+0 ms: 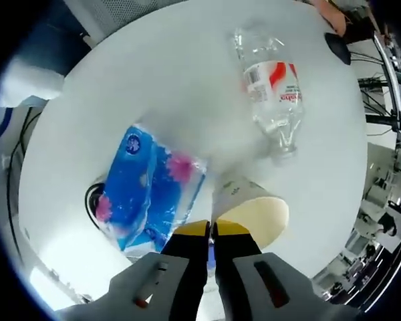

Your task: Arrange the tabletop items into an orderly group along one side of the table until the central work area is clear of visible clutter.

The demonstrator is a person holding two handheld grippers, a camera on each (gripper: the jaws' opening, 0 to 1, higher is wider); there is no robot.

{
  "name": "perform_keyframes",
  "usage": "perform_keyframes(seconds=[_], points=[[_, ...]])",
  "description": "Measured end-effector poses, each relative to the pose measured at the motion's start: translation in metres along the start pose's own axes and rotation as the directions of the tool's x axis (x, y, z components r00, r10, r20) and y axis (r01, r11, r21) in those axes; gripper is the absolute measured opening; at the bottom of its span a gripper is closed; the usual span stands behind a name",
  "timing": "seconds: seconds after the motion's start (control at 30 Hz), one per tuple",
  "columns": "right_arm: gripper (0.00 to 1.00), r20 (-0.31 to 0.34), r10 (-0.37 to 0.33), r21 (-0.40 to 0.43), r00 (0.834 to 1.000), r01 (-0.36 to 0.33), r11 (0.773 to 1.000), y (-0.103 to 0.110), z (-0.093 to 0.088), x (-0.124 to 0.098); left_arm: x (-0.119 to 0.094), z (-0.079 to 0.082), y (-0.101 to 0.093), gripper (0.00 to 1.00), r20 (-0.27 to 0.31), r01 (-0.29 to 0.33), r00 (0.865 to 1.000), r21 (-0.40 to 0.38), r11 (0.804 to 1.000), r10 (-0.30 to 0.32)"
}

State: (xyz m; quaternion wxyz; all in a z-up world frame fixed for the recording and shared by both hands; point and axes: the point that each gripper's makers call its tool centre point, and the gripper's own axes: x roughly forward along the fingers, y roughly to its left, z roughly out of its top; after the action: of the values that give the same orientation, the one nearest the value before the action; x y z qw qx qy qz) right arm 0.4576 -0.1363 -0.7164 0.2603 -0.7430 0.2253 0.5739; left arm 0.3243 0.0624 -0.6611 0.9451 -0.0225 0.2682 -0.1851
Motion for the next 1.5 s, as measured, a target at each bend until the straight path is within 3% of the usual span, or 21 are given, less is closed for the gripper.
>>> perform_keyframes(seconds=[0.23,0.37,0.5,0.93,1.03,1.23,1.4,1.5], points=[[0.0,0.006,0.002,-0.008,1.0,-0.002,1.0,-0.001,0.004,0.001,-0.001,0.001,0.004,0.76,0.009,-0.013,1.0,-0.01,1.0,0.013],[0.0,0.02,-0.005,0.041,1.0,0.004,0.999,-0.003,0.006,-0.001,-0.001,0.002,0.005,0.76,0.015,-0.015,1.0,-0.017,1.0,0.016],[0.1,0.029,-0.008,0.086,1.0,0.006,0.996,-0.003,0.007,0.0,-0.001,0.0,0.004,0.76,0.005,-0.014,1.0,-0.014,1.0,0.015],[0.21,0.062,-0.045,0.19,0.997,0.032,0.981,0.001,0.002,-0.007,0.0,-0.002,0.002,0.76,-0.007,-0.005,1.0,-0.005,1.0,0.005],[0.24,0.094,-0.07,0.279,0.993,0.041,0.96,0.0,0.005,-0.012,0.001,-0.003,0.001,0.76,-0.012,-0.004,1.0,-0.005,1.0,0.004],[0.27,0.103,-0.099,0.312,0.99,0.063,0.948,-0.002,0.001,-0.014,0.002,-0.004,0.0,0.76,-0.019,0.002,1.0,-0.004,1.0,-0.002],[0.28,0.118,-0.128,0.387,0.985,0.073,0.919,0.003,-0.002,-0.018,0.002,-0.006,-0.003,0.76,-0.031,0.01,0.999,0.005,1.0,-0.01],[0.28,0.122,-0.157,0.448,0.98,0.087,0.89,0.006,-0.006,-0.02,0.003,-0.008,-0.004,0.76,-0.039,0.012,0.999,0.01,1.0,-0.012]])
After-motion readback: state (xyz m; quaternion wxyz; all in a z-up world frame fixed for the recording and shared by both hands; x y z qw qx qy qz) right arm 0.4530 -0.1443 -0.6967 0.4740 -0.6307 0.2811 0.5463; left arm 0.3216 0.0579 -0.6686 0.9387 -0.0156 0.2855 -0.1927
